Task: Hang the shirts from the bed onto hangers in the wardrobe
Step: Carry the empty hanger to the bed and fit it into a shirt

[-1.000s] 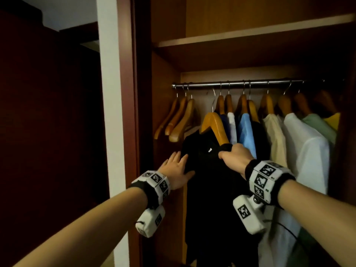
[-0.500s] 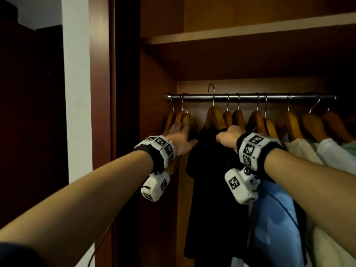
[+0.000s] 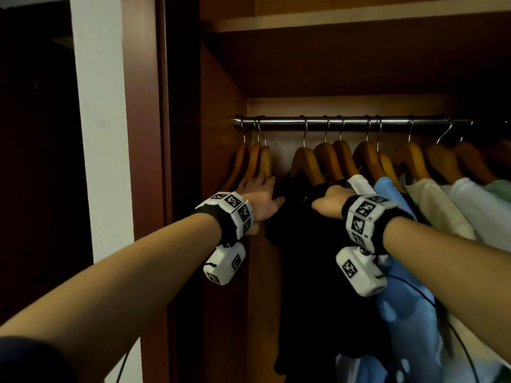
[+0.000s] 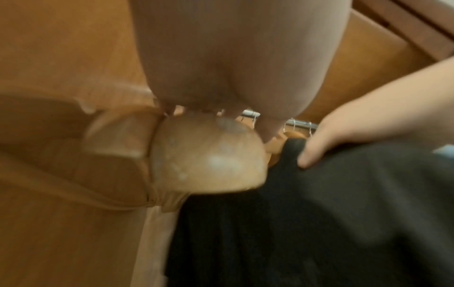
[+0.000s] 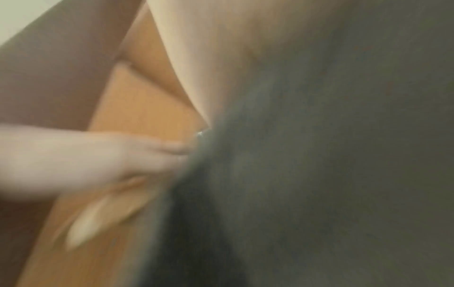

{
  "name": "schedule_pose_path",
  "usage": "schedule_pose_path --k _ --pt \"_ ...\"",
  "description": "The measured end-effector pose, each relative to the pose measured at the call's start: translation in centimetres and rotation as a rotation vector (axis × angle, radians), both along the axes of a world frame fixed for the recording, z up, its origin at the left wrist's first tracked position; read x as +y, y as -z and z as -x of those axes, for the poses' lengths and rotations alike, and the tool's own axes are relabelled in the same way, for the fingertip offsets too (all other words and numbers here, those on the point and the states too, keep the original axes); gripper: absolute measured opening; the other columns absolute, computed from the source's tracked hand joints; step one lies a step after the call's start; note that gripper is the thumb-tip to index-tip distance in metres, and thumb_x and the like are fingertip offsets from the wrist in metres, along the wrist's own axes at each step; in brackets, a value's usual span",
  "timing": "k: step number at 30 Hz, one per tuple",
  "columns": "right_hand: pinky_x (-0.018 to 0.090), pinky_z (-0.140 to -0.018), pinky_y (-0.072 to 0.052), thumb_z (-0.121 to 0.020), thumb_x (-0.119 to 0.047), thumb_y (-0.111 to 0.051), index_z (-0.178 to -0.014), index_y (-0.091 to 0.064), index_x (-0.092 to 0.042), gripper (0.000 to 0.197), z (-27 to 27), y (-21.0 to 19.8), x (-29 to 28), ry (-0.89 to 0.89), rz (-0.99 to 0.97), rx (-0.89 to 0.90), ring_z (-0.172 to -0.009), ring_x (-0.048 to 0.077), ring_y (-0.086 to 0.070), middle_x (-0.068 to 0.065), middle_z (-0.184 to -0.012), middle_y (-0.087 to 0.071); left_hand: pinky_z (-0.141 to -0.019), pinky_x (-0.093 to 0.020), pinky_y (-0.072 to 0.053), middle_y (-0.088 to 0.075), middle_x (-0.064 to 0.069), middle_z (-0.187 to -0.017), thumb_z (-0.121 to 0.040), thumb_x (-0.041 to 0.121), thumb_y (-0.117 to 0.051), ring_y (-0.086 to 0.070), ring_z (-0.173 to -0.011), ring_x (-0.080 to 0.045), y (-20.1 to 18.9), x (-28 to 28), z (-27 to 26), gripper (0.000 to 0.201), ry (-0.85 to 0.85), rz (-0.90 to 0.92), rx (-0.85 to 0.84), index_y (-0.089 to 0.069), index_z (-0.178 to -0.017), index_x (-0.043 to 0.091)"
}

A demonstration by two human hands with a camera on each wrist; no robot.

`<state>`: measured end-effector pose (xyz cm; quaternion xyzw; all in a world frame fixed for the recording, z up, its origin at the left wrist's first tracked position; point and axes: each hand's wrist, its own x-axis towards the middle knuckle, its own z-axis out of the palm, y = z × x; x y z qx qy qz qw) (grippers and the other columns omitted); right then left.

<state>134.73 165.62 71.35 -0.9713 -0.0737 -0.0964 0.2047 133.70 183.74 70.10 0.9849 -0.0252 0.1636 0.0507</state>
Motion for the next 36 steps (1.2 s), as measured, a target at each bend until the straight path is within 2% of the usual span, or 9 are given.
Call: schedule_pose_path --k 4,6,8,11,14,18,23,33,36 --pt "0.039 -0.101 -0.044 -0.088 -0.045 -0.064 -0.131 -0.05 -0.007 0.059 1.9 -2.3 1.6 0.032 0.09 -0.223 -0.127 0.036 -0.045 0.018 -0.139 -0.044 -0.121 -0.042 -0.002 -0.004 -0.008 -0.166 -0.105 0.035 -0.034 -0.006 -0.151 -0.028 -0.9 0.1 1.1 0.063 0.035 0.104 -0.023 -0.004 -0.158 0.022" --pt "0.03 -0.08 -0.048 -0.088 -0.041 -0.063 -0.115 -0.06 -0.009 0.042 2.7 -3.8 3.3 -0.041 -0.008 -0.268 -0.11 0.032 -0.055 0.016 -0.127 -0.055 -0.121 -0.048 -0.017 -0.02 -0.012 -0.162 -0.101 0.032 -0.036 -0.022 -0.147 -0.034 -1.3 0.3 1.2 0.061 -0.003 0.157 -0.074 -0.012 -0.157 0.027" --pt "0.028 -0.06 -0.047 -0.091 -0.034 -0.059 -0.093 -0.061 -0.007 0.027 2.8 -3.7 5.1 -0.103 -0.157 -0.192 -0.091 0.03 -0.062 0.017 -0.112 -0.064 -0.111 -0.041 -0.036 -0.044 -0.015 -0.148 -0.099 0.024 -0.04 -0.045 -0.133 -0.033 -1.4 0.3 1.5 0.053 -0.002 0.198 -0.09 -0.029 -0.151 0.019" --pt "0.037 -0.069 -0.054 -0.095 -0.027 -0.052 -0.1 -0.061 -0.002 0.027 2.2 -0.6 7.0 -0.102 -0.265 -0.061 -0.098 0.036 -0.064 0.022 -0.116 -0.063 -0.083 -0.035 -0.05 -0.059 -0.018 -0.127 -0.096 0.013 -0.044 -0.061 -0.107 -0.032 -0.7 0.1 2.4 0.043 0.06 0.275 -0.046 -0.044 -0.14 0.012" --pt "0.048 -0.092 -0.053 -0.095 -0.023 -0.049 -0.117 -0.061 0.003 0.036 1.6 1.8 8.6 -0.077 -0.348 0.001 -0.109 0.042 -0.062 0.026 -0.122 -0.061 -0.078 -0.031 -0.046 -0.057 -0.018 -0.128 -0.097 0.014 -0.045 -0.059 -0.108 -0.033 0.3 0.5 3.5 0.04 0.082 0.308 -0.027 -0.047 -0.137 0.012" --pt "0.053 -0.091 -0.053 -0.096 -0.027 -0.053 -0.12 -0.062 0.002 0.039 1.5 2.0 10.3 -0.08 -0.412 0.016 -0.11 0.043 -0.06 0.025 -0.124 -0.059 -0.089 -0.03 -0.042 -0.053 -0.019 -0.135 -0.096 0.01 -0.044 -0.053 -0.122 -0.035 1.1 1.4 4.8 0.045 0.096 0.329 -0.017 -0.045 -0.141 0.011" --pt "0.03 -0.082 -0.04 -0.102 -0.037 -0.045 -0.125 -0.058 0.0 0.045 1.7 1.8 11.2 -0.032 -0.292 -0.003 -0.12 0.038 -0.055 0.02 -0.13 -0.058 -0.106 -0.032 -0.036 -0.045 -0.018 -0.146 -0.094 0.006 -0.045 -0.041 -0.136 -0.033 0.8 2.4 5.8 0.053 0.153 0.376 -0.008 -0.04 -0.146 0.011" --pt "0.029 -0.072 -0.038 -0.098 -0.04 -0.049 -0.1 -0.059 -0.007 0.034 4.1 0.2 8.6 0.061 -0.407 -0.086 -0.09 0.03 -0.056 0.017 -0.114 -0.062 -0.117 -0.023 -0.013 -0.016 -0.015 -0.163 -0.09 0.0 -0.047 -0.016 -0.15 -0.025 1.2 0.4 6.1 0.069 0.332 0.475 -0.159 -0.019 -0.154 0.001" --pt "0.028 -0.078 -0.037 -0.096 -0.044 -0.051 -0.119 -0.061 -0.006 0.046 5.1 0.7 7.0 0.054 -0.421 -0.111 -0.106 0.033 -0.058 0.017 -0.121 -0.059 -0.118 -0.021 -0.009 -0.013 -0.013 -0.164 -0.091 0.0 -0.044 -0.012 -0.151 -0.022 2.1 -0.2 6.7 0.072 0.36 0.499 -0.17 -0.014 -0.156 0.004"
